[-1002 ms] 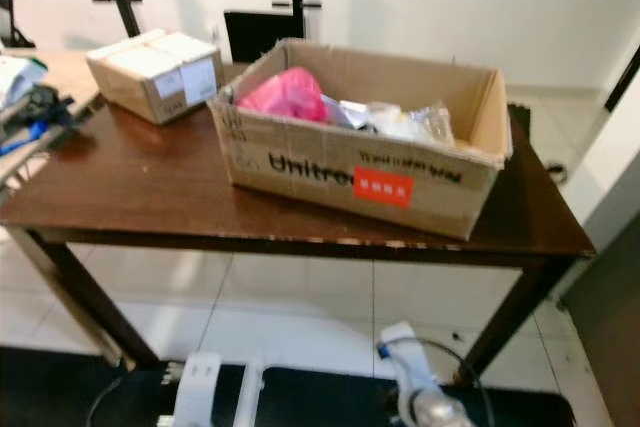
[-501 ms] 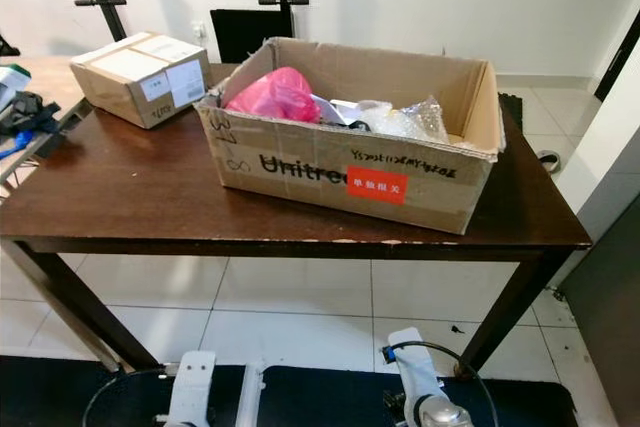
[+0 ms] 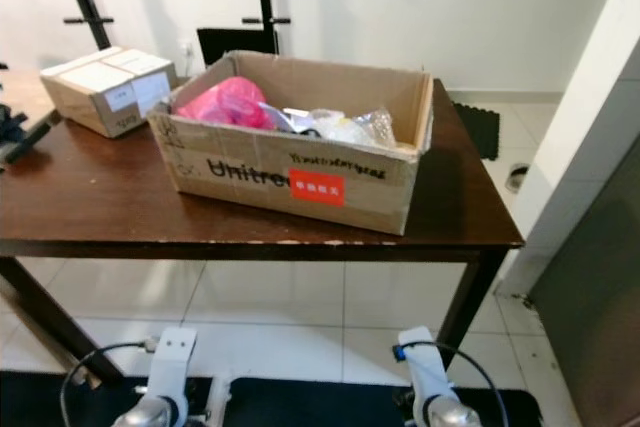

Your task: Picking trash to rubbish bin

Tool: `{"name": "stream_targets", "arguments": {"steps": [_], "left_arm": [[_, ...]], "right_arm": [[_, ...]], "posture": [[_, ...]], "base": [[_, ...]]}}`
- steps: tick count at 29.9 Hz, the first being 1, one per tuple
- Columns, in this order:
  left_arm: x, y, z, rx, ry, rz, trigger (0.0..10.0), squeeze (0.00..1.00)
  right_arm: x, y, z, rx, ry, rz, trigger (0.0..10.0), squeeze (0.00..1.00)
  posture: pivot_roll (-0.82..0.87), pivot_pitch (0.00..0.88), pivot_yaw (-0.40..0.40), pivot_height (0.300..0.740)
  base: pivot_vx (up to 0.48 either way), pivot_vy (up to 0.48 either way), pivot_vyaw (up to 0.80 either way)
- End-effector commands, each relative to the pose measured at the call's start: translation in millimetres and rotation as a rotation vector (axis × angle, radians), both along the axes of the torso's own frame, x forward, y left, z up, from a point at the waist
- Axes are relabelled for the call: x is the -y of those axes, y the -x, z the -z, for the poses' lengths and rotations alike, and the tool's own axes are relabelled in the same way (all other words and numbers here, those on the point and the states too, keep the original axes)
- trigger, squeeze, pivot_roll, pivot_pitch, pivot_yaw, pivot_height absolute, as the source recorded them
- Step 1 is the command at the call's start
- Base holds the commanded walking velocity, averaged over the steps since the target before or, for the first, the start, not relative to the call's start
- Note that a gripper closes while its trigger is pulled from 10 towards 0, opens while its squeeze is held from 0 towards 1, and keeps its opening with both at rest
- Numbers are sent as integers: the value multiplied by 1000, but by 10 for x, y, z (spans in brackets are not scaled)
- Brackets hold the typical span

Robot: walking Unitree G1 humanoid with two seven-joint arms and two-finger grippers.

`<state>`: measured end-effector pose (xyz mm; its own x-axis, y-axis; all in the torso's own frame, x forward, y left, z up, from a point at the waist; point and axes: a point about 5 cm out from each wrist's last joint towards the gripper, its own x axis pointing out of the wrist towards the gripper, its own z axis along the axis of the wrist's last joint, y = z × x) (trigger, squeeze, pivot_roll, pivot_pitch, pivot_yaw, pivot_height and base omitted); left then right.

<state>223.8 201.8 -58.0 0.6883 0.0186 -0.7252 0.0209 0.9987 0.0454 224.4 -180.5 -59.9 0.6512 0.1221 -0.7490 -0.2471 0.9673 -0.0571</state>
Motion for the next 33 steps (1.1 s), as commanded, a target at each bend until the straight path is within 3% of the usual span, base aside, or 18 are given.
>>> {"name": "stream_targets", "arguments": {"steps": [1, 12, 33], "left_arm": [[-37, 21, 5, -2, 2, -14, 10000, 0], [14, 13, 7, -3, 38, -8, 10000, 0], [55, 30, 26, -22, 45, 26, 10000, 0]], "right_arm": [[-28, -12, -5, -1, -17, 3, 10000, 0], [-25, -9, -2, -6, -19, 12, 10000, 0], [-17, 24, 17, -12, -20, 27, 10000, 0]], "posture": [[-77, 81, 10, 740], [-80, 91, 10, 740], [-90, 97, 26, 740]], "base": [[0, 0, 0], [0, 0, 0], [-290, 0, 0]]}}
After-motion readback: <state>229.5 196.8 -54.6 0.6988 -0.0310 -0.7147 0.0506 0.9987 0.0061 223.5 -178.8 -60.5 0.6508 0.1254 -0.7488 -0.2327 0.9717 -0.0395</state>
